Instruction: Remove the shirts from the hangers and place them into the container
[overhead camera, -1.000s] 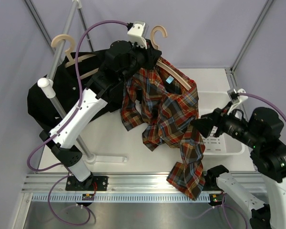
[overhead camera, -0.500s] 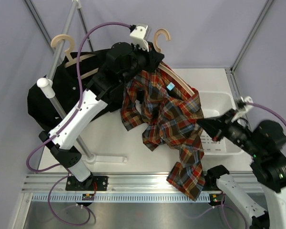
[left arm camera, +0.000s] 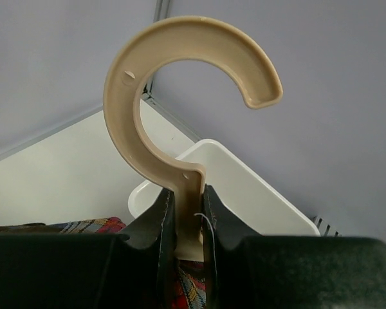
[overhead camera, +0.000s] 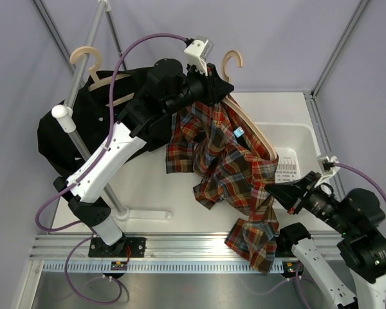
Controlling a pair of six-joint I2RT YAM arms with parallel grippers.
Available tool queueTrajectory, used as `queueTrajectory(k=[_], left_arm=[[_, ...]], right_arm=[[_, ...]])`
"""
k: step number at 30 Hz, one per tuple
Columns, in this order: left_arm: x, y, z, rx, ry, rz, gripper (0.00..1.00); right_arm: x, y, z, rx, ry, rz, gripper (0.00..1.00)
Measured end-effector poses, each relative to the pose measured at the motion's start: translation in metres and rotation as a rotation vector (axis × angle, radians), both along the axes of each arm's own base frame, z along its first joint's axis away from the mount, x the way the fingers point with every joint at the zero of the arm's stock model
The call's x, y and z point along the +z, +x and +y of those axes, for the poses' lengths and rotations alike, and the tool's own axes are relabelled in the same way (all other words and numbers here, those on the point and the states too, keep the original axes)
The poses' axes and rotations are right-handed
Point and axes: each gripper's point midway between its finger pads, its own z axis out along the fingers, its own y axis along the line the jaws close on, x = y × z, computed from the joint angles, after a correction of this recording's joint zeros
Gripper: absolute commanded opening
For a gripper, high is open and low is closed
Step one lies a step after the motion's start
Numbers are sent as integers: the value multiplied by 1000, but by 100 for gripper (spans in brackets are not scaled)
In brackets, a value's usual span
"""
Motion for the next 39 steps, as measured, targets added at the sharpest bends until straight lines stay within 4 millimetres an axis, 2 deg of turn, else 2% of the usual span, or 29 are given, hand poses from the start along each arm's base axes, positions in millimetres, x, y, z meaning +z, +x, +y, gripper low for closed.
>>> queueTrajectory(k=[6, 9, 14, 17, 26, 32, 36, 39], left_arm=[[5, 5, 7, -1, -58, 72, 0], [13, 7, 5, -18, -130, 93, 0], [16, 3, 6, -32, -167, 105, 0], [20, -3, 10, -41, -172, 94, 0], [20, -25, 25, -71, -156, 57, 0], [17, -41, 16, -181, -168, 33, 0], [28, -64, 7, -325, -228, 1, 0], [43, -89, 5, -451, -282, -27, 0]], right_arm=[[-48, 30, 16, 13, -20, 188, 0], [-53, 52, 25, 19, -29, 238, 0], [-61, 89, 40, 22, -45, 289, 0], [-62, 102, 48, 43, -35, 299, 0], [-60, 100, 61, 104, -30, 282, 0], [-29, 98, 60, 101, -22, 207, 0], [-25, 101, 60, 94, -19, 193, 0], [-27, 113, 63, 81, -29, 207, 0]])
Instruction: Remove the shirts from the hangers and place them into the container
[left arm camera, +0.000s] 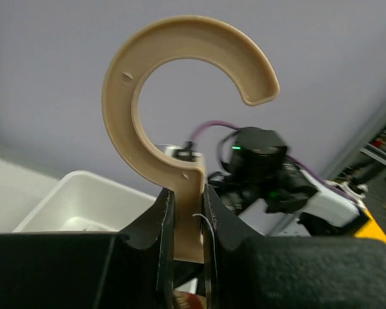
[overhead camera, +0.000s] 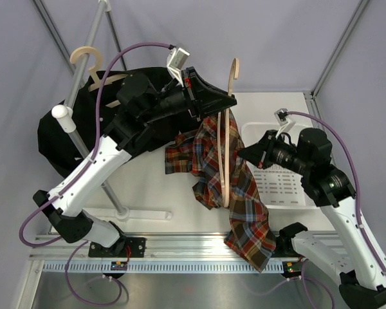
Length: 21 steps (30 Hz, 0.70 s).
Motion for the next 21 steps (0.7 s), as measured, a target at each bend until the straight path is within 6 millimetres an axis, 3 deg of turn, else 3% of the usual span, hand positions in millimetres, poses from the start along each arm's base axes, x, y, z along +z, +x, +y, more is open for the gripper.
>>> queueTrajectory(k=[3, 6, 9, 12, 14, 17, 19, 21], left_arm=[[23, -37, 5, -129, -56, -66, 0], [46, -79, 27, -213, -108, -145, 0], [54, -121, 64, -225, -140, -201, 0], [56, -152, 108, -156, -180, -243, 0], [47, -162, 132, -83, -194, -241, 0], [26, -160, 148, 5, -179, -208, 0], [4, -147, 144, 51, -132, -161, 0], [-22, -131, 134, 83, -69, -100, 0]], right_arm=[[9, 25, 3, -34, -29, -18, 0], [41, 61, 6, -83, -63, -109, 0], [111, 97, 4, -156, -72, -309, 0], [208, 114, -5, -234, -68, -579, 0], [281, 109, -18, -302, -51, -783, 0], [380, 78, -50, -448, -10, -1094, 0], [425, 47, -73, -542, 19, -1268, 0], [451, 24, -88, -607, 41, -1376, 0]])
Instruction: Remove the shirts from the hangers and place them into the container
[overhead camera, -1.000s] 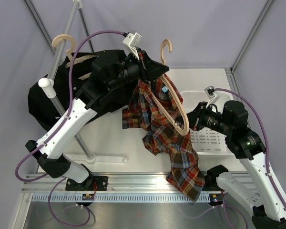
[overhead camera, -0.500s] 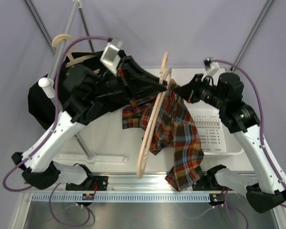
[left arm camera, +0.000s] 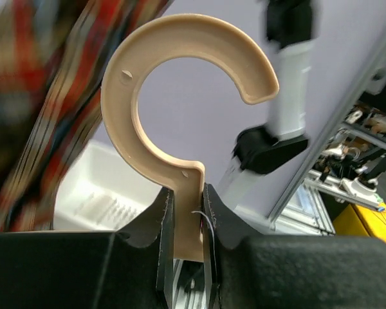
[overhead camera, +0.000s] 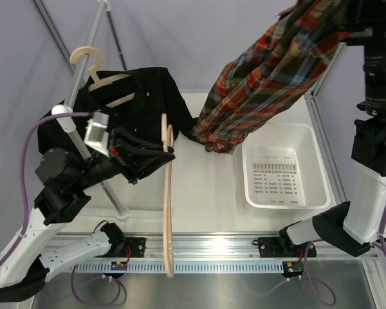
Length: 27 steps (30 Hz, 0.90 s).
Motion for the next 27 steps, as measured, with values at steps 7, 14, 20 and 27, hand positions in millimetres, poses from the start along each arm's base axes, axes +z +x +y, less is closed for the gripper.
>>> queueTrajectory(k=[7, 14, 20, 27], left_arm=[[-88, 44, -35, 62, 215, 187, 0], [-115, 60, -40, 110, 282, 213, 0], [-128, 70, -52, 107, 299, 219, 0], [-158, 75, -59, 99, 333, 267, 0]], right_arm=[[53, -52, -25, -70, 66, -276, 0], [58, -37, -15, -99, 46, -351, 0], [61, -44, -7, -76, 12, -403, 0], [72, -99, -15, -35, -3, -519, 0]])
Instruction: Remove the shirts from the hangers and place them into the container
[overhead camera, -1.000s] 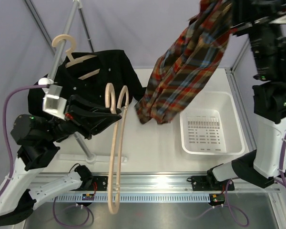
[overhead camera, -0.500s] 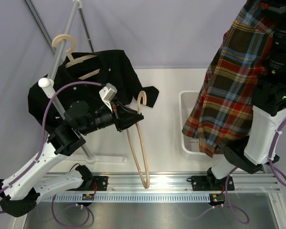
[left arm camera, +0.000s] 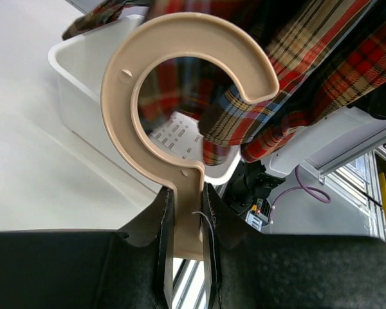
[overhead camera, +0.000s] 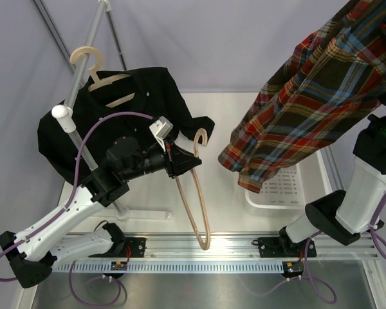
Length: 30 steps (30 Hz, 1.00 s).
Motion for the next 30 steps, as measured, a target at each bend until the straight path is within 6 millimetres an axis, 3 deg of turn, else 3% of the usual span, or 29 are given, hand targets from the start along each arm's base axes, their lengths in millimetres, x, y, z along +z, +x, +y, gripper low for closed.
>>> queueTrajectory(k=[9, 13, 17, 20, 23, 30], left_arm=[[0, 1, 1, 12, -11, -7, 0], [5, -1, 2, 10, -28, -10, 0], [7, -5, 3, 5, -35, -7, 0], [11, -7, 5, 4, -46, -15, 0], [14, -9, 7, 3, -55, -22, 0], [13, -9, 7, 3, -53, -17, 0]], right_arm=[[4, -98, -20, 101, -39, -126, 0], [5, -153, -38, 119, -25, -226, 0], [3, -186, -51, 117, -14, -283, 0], [3, -192, -54, 100, -9, -296, 0], [3, -179, -51, 69, -13, -277, 0], [6, -115, -30, 3, -35, -199, 0]])
